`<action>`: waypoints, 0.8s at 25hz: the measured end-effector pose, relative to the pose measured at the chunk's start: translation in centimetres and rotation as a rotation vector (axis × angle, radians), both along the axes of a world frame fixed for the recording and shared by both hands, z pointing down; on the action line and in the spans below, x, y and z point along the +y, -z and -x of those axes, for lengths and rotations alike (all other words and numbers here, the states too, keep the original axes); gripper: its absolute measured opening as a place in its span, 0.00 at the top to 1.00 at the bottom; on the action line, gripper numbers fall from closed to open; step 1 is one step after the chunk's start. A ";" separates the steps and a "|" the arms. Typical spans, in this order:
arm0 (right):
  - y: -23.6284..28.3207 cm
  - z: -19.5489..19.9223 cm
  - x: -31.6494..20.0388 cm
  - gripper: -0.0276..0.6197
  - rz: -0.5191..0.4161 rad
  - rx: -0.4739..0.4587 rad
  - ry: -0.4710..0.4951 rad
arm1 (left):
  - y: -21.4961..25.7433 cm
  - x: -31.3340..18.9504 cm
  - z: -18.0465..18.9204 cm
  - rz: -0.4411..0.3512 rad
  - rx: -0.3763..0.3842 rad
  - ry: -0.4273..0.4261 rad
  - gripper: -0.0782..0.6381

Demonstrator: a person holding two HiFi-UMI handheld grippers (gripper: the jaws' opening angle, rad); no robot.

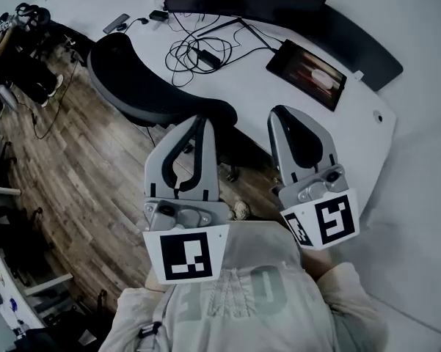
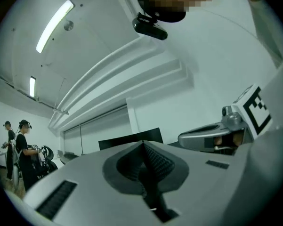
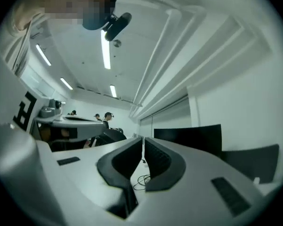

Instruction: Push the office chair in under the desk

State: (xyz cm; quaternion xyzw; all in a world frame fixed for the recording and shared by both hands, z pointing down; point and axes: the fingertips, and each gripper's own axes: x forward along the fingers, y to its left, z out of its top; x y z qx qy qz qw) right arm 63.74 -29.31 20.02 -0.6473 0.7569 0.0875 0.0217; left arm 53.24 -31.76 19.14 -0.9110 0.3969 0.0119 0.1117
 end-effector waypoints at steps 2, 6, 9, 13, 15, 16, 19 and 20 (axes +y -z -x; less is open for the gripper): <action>-1.0 -0.3 0.5 0.92 0.008 -0.054 -0.035 | -1.4 0.4 -1.6 0.049 0.010 -0.025 0.87; -2.1 0.0 1.2 0.93 0.023 -0.044 -0.044 | -3.2 0.8 -3.2 0.101 0.041 -0.043 0.87; -2.4 0.1 1.2 0.93 0.031 -0.021 -0.040 | -3.7 0.7 -3.8 0.091 0.007 -0.045 0.87; -2.7 0.1 0.8 0.93 0.044 -0.021 -0.032 | -3.6 0.1 -3.9 0.098 0.020 -0.039 0.87; -2.8 0.1 0.7 0.93 0.049 -0.018 -0.031 | -3.6 -0.1 -3.9 0.106 0.029 -0.034 0.87; -2.9 0.0 0.7 0.93 0.051 -0.017 -0.032 | -3.7 -0.2 -3.9 0.110 0.033 -0.031 0.87; -3.2 -0.3 0.8 0.93 0.058 -0.017 -0.034 | -3.8 -0.3 -3.9 0.120 0.038 -0.026 0.87; -3.3 -0.3 0.8 0.93 0.060 -0.017 -0.033 | -3.9 -0.3 -3.9 0.122 0.038 -0.024 0.87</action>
